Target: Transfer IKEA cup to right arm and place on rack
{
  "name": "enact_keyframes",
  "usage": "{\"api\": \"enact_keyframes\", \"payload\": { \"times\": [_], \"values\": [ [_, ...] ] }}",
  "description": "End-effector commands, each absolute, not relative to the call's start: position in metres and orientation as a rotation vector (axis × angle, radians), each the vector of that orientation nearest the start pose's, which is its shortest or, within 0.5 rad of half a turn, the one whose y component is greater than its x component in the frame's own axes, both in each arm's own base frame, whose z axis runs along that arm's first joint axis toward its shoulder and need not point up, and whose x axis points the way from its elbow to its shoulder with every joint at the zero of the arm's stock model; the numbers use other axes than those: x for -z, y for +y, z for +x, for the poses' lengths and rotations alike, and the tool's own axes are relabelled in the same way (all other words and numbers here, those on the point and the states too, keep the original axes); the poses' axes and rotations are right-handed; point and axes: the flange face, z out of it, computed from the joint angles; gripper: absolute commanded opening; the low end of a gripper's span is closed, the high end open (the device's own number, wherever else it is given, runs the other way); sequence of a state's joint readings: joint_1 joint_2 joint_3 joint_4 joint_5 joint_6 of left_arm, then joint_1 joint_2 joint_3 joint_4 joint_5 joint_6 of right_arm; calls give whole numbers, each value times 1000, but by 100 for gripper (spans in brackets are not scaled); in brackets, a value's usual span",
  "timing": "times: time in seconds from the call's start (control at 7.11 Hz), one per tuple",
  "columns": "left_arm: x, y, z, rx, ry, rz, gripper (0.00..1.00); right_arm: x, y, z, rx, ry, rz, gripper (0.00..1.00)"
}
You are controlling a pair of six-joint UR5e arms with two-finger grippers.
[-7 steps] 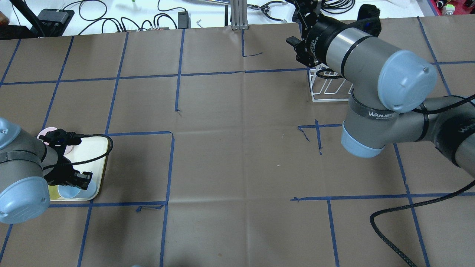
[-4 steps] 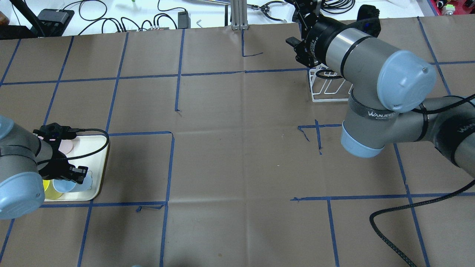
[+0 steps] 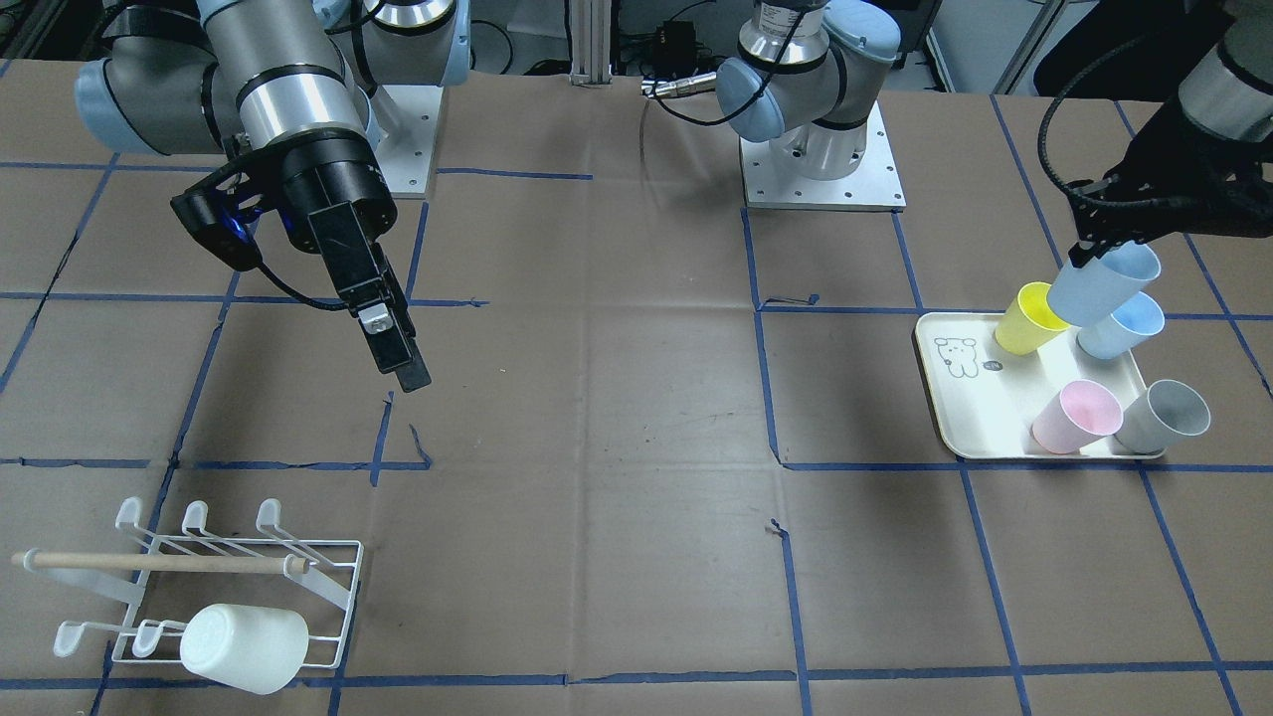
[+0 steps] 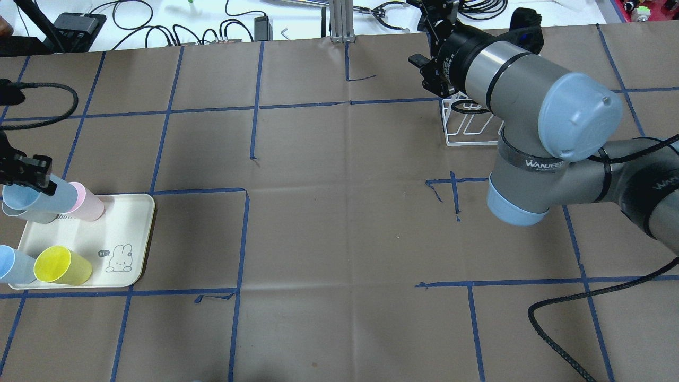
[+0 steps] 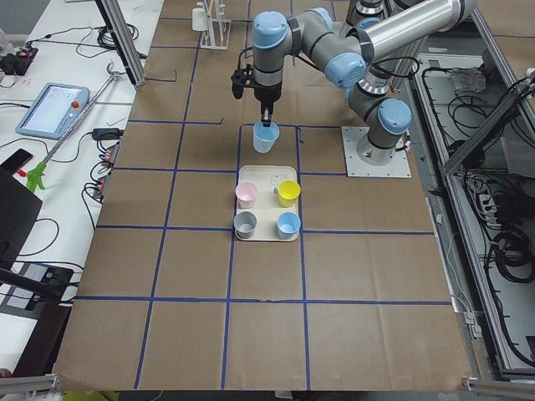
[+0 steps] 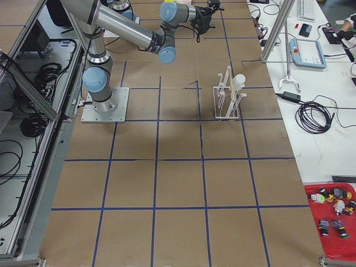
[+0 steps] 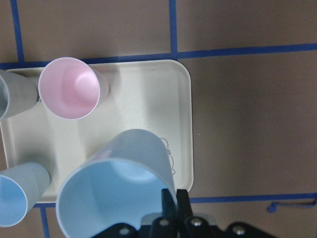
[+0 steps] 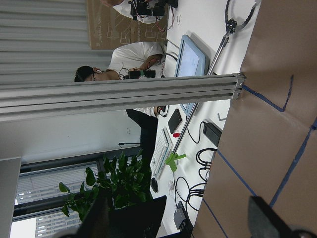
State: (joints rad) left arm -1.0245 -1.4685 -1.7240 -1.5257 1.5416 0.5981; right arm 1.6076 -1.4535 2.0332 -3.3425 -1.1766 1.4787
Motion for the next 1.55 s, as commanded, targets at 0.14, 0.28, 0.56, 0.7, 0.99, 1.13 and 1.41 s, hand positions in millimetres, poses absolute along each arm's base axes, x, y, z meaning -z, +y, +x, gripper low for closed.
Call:
{"api": "enact_keyframes", "payload": {
  "times": [0.14,0.28,0.56,0.7,0.99,1.13,1.41],
  "values": [
    [-491,-486,86,432,3344,293,0,-428,-494,190,698,1654,1099,100],
    [-499,-501,65,668,3322,436,0,-428,-494,190,698,1654,1099,100],
    [-502,-524,27,1104,3334,643,0,-427,-493,190,694,1655,1100,100],
    [-499,-528,7,1263,3299,758,0,-419,-491,190,678,1664,1106,100],
    [-461,-518,-33,1528,3161,983,0,-417,-490,191,676,1666,1108,100],
    [-439,-513,-41,1672,3117,1063,0,-411,-493,191,669,1673,1124,100],
    [-398,-532,-52,1827,3021,1209,0,-393,-502,192,640,1701,1137,100]
  ]
}}
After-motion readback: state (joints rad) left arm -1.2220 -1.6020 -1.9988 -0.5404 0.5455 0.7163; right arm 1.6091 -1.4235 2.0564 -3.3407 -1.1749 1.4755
